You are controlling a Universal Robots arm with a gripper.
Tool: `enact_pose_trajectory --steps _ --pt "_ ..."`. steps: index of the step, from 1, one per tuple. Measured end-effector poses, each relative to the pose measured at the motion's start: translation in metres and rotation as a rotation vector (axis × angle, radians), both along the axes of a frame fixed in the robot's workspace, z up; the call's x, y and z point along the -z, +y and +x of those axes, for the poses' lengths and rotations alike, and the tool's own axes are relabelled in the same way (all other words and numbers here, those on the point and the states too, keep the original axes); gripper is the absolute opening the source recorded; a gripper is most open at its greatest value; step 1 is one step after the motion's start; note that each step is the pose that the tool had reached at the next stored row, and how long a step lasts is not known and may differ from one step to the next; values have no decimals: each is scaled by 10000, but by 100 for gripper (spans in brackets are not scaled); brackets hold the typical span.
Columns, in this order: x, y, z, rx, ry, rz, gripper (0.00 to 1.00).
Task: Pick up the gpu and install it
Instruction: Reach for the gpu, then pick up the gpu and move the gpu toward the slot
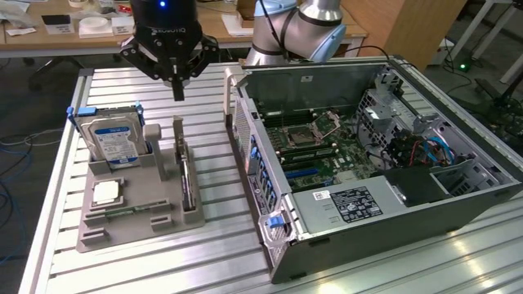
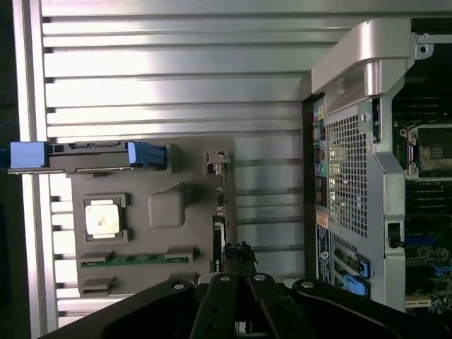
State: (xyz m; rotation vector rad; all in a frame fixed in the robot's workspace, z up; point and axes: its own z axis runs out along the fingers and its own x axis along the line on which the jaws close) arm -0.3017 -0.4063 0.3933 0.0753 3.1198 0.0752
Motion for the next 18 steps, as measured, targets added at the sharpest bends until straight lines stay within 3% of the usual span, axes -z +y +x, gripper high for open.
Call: enact_pose_trajectory --steps 18 --pt "0 -18 -137 -132 0 0 11"
